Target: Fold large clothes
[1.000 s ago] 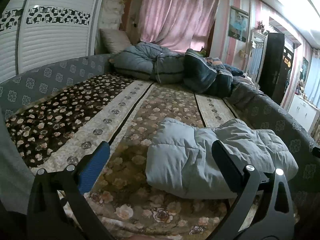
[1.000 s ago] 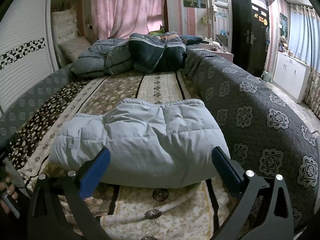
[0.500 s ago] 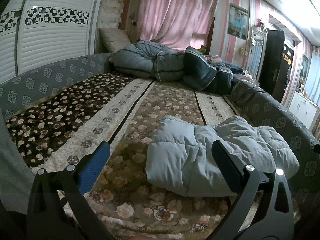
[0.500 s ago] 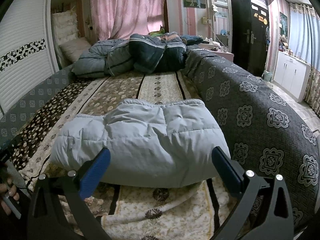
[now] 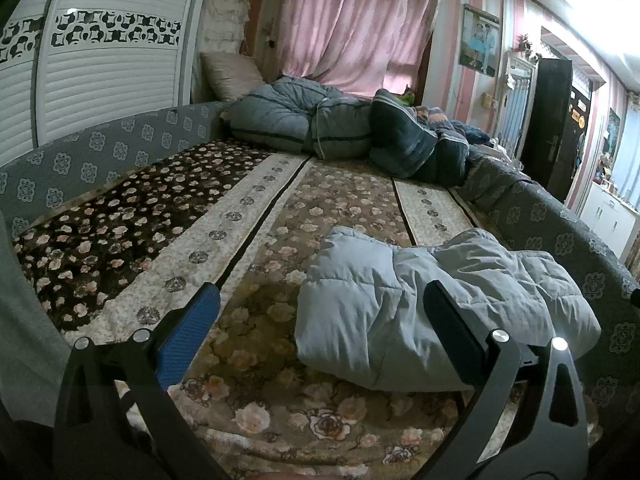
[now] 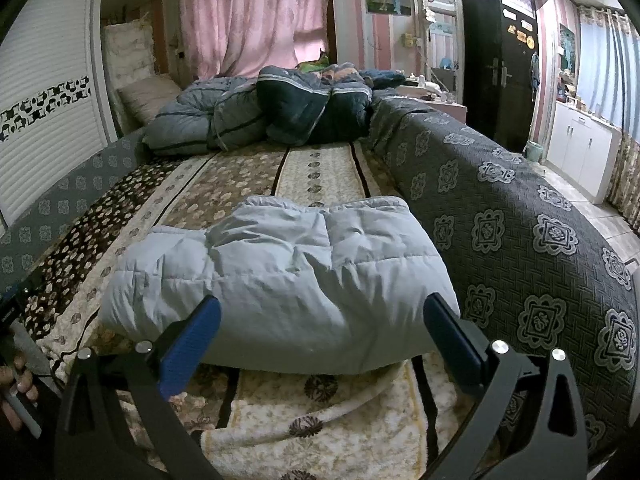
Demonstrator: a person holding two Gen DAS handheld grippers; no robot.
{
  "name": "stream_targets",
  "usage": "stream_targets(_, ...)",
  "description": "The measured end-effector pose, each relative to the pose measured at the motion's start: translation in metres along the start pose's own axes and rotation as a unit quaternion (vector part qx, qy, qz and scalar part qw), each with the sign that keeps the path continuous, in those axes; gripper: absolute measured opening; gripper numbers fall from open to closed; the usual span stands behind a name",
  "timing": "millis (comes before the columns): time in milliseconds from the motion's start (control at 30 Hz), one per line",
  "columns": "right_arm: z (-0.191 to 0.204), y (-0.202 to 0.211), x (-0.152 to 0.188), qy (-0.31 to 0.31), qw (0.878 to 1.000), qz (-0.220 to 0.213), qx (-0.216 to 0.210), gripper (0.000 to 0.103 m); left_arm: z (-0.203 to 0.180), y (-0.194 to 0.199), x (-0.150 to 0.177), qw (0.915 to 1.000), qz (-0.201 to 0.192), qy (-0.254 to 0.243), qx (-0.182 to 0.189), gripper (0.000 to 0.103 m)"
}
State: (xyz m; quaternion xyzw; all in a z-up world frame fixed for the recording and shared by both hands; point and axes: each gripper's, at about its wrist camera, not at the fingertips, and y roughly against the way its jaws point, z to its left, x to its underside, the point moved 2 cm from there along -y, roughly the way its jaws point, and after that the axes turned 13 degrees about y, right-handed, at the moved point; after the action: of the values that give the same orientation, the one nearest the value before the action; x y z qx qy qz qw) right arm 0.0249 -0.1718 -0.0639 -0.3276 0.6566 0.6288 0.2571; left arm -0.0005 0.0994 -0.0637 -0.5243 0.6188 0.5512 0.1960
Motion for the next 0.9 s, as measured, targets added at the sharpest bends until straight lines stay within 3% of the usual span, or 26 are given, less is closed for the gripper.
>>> stream_targets(900, 0.0053, 0.0015, -0.0011, 0.000, 1.000, 0.003, 0.004, 0.101, 0.0002, -0.0062, 0.0057, 0.9999, 0.012, -0.003, -0.008, 0.100)
